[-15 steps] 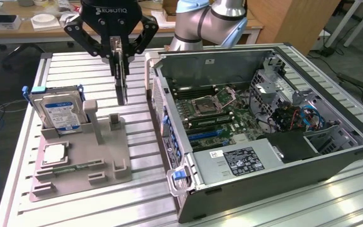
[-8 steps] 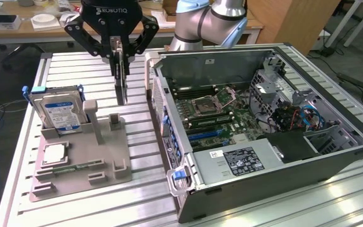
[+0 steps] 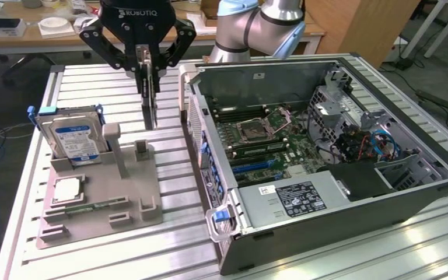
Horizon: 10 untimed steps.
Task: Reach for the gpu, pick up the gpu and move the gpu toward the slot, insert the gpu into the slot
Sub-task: 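Pick up the gpu and move the gpu toward the slot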
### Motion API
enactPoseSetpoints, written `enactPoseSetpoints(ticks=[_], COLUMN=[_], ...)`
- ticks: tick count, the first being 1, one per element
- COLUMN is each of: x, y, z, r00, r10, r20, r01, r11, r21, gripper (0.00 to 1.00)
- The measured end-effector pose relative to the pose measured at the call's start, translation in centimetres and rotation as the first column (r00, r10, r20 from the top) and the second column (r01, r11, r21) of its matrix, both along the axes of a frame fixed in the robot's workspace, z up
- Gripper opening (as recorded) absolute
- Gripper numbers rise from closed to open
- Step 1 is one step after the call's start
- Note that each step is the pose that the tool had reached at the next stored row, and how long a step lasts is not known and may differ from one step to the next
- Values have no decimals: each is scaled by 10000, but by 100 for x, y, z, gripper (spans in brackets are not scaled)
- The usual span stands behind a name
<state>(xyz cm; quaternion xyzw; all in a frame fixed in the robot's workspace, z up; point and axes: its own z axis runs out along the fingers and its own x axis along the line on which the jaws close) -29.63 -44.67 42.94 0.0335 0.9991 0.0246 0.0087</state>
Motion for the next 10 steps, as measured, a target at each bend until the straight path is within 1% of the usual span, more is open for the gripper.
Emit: enactPoseSetpoints(ticks=[6,10], x=[26,120], y=[0,0], z=[0,0], r00=[10000,10000], r10=[1,0], r20=[0,0], r01=[-1,0], r11=[10000,10000], r21=[-1,0], gripper=[27,27])
